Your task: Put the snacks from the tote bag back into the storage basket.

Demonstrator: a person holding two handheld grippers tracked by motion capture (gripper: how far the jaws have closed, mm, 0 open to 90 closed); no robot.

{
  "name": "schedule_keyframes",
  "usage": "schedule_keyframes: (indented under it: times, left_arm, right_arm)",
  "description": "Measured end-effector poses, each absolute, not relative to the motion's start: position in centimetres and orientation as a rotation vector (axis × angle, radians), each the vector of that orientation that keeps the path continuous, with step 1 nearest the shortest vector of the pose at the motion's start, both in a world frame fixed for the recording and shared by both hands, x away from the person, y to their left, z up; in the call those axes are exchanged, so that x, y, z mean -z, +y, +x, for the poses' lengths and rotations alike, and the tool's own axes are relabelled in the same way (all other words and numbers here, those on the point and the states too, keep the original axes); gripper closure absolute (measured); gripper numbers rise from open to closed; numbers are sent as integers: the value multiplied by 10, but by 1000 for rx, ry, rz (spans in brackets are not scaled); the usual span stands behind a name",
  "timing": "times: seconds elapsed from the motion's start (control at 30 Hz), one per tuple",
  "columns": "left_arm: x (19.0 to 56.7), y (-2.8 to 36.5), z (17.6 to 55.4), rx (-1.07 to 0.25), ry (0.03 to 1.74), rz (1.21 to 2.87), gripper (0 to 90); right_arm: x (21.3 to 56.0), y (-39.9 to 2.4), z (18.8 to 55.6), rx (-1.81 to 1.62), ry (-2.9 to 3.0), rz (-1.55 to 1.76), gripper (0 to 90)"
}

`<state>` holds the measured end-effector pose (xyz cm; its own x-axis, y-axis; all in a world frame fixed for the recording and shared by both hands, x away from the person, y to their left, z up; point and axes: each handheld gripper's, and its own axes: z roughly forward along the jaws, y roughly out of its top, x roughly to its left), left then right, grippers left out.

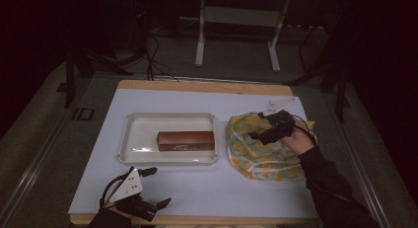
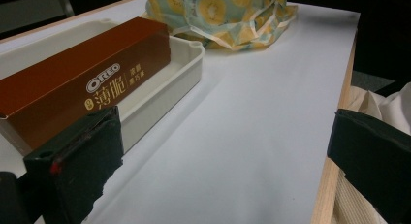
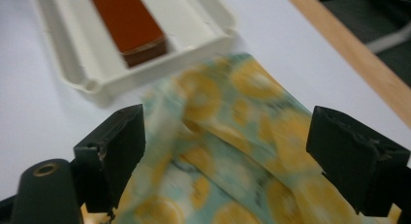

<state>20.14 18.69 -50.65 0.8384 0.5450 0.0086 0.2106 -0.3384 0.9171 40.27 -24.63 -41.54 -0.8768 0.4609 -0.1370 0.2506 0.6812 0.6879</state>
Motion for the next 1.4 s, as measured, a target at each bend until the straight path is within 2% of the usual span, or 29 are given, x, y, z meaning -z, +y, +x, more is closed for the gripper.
schedule_keyframes:
  times: [0.63,1.4]
  left_arm:
    - [507,186,202,-379,564,1923,0]
    - [506,187,203,-385,564,1919,0]
  right_arm:
    - [445,-314,370,-1032,2291,948,137]
    - [483,-342,309,-1090,1929,1098,137]
